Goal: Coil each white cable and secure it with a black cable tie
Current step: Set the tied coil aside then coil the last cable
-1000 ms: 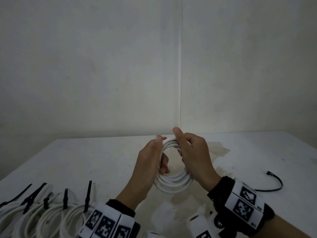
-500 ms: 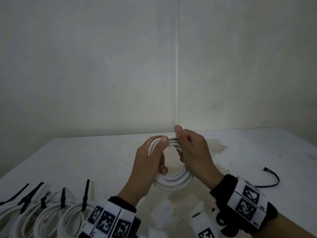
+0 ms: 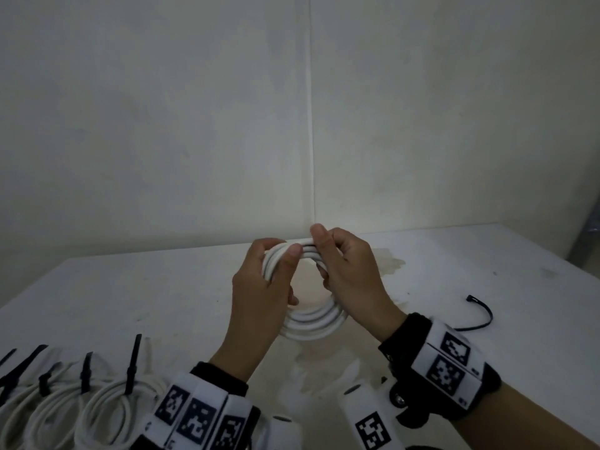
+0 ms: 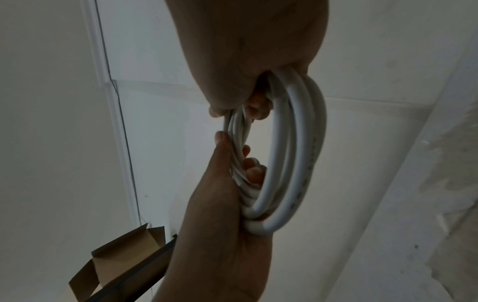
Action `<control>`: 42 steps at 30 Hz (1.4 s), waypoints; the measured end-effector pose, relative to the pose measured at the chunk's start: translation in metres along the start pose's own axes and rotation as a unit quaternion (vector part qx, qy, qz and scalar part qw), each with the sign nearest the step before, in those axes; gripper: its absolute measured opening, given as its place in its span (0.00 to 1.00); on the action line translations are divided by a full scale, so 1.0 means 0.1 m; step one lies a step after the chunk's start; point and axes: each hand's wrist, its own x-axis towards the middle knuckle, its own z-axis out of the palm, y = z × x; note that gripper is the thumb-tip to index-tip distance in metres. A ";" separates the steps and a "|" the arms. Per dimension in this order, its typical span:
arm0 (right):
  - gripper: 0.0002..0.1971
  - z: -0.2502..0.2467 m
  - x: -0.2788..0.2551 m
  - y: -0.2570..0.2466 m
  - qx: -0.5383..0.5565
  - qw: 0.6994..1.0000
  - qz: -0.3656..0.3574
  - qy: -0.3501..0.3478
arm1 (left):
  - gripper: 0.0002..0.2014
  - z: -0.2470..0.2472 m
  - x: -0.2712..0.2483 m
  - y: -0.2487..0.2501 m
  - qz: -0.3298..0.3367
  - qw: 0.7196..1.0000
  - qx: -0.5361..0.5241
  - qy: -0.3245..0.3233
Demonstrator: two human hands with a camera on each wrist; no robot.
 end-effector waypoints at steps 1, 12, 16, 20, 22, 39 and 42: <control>0.22 -0.01 -0.01 0.01 -0.009 1.000 0.000 0.011 | 0.05 0.03 -0.01 -0.01 0.019 1.000 0.020 0.000; 0.23 -0.25 -0.04 0.12 -0.051 0.998 0.046 0.013 | 0.14 0.23 0.07 0.01 -0.017 0.992 0.054 -0.116; 0.24 -0.33 -0.02 0.11 -0.078 0.996 0.039 -0.028 | 0.12 0.30 0.04 -0.02 -0.010 0.995 0.054 -0.083; 0.22 -0.44 0.00 0.15 -0.059 0.997 0.038 -0.036 | 0.15 0.39 0.04 -0.01 -0.082 0.990 -0.001 -0.117; 0.21 -0.53 0.01 0.17 -0.073 0.995 0.034 -0.050 | 0.18 0.45 0.03 0.02 -0.128 0.980 -0.037 -0.147; 0.15 -1.01 -0.01 0.30 -0.044 0.996 0.074 -0.021 | 0.14 1.03 0.00 0.01 -0.171 0.971 -0.076 -0.152; 0.15 -1.11 -0.02 0.27 -0.043 0.996 0.070 -0.031 | 0.14 1.11 -0.01 0.01 -0.153 0.976 -0.084 -0.131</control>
